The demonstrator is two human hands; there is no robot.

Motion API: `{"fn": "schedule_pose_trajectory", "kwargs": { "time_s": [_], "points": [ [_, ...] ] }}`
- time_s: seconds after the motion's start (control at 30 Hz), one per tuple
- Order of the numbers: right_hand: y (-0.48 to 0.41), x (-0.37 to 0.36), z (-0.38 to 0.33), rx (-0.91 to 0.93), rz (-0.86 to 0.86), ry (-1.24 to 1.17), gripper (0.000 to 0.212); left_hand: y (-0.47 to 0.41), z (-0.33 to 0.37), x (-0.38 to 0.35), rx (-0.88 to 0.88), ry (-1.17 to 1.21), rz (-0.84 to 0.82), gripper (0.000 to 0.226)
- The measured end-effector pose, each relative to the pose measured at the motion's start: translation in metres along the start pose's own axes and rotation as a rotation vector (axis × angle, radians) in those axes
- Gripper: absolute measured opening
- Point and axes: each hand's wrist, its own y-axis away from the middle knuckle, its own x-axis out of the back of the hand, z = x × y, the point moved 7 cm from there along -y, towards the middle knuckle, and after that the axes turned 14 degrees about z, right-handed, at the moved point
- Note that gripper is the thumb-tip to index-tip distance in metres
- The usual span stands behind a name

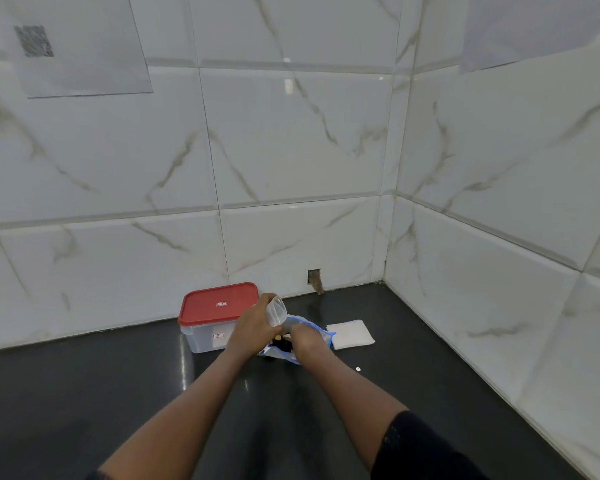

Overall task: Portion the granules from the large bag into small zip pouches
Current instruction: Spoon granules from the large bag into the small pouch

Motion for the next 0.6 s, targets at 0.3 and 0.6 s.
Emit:
{"fn": "schedule_pose_trajectory", "kwargs": {
  "time_s": [0.3, 0.6],
  "points": [
    [0.008, -0.002, -0.007, -0.089, -0.057, 0.139, 0.029, 0.005, 0.002, -0.002, -0.006, 0.042, 0.035, 0.05],
    [0.013, -0.003, -0.003, -0.045, -0.208, 0.279, 0.027, 0.005, 0.001, -0.001, -0.019, 0.007, 0.012, 0.051]
  ]
}}
